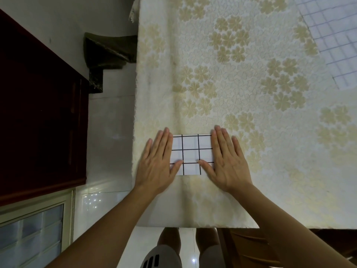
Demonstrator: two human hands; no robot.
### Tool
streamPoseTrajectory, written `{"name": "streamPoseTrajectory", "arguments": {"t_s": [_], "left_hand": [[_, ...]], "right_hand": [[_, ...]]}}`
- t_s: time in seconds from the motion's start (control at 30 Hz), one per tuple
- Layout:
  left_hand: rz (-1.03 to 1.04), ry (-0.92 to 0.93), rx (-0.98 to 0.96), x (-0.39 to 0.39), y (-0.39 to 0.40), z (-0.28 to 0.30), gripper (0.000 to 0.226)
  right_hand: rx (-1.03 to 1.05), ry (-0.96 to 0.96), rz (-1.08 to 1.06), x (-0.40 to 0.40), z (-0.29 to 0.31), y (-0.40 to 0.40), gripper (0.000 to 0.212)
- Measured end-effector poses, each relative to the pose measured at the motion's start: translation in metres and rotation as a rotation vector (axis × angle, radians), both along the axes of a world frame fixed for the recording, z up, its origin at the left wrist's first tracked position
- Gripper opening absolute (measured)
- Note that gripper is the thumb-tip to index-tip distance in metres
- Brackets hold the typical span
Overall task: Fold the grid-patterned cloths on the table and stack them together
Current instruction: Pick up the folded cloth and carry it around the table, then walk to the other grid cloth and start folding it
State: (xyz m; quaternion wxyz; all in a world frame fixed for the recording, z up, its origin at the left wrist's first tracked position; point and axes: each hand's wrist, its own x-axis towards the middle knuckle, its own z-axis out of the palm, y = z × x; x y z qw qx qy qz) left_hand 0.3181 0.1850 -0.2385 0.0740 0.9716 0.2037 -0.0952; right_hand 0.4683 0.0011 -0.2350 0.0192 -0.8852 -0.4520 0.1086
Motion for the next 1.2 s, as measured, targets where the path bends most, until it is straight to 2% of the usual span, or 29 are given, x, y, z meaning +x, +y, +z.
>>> {"name": "streamPoseTrajectory", "arguments": {"t_s": [0.43,0.7,0.97,1.2], "left_hand": [[0.027,0.007,0.01,-0.001,-0.002,0.019,0.078],[0.051,-0.115,-0.013,0.0,-0.004,0.094,0.074],[0.071,-0.291,0.073,0.005,0.004,0.177,0.071],[0.097,-0.345,0.15,-0.001,0.003,0.216,0.069]], "right_hand": [[-0.001,0.084,-0.03,-0.001,0.016,-0.001,0.085],[0.053,0.054,-0.027,0.001,0.087,-0.004,0.073],[0.166,-0.039,-0.025,0.007,0.168,0.023,0.077],[0.297,-0.045,-0.028,0.004,0.215,0.031,0.079]]}}
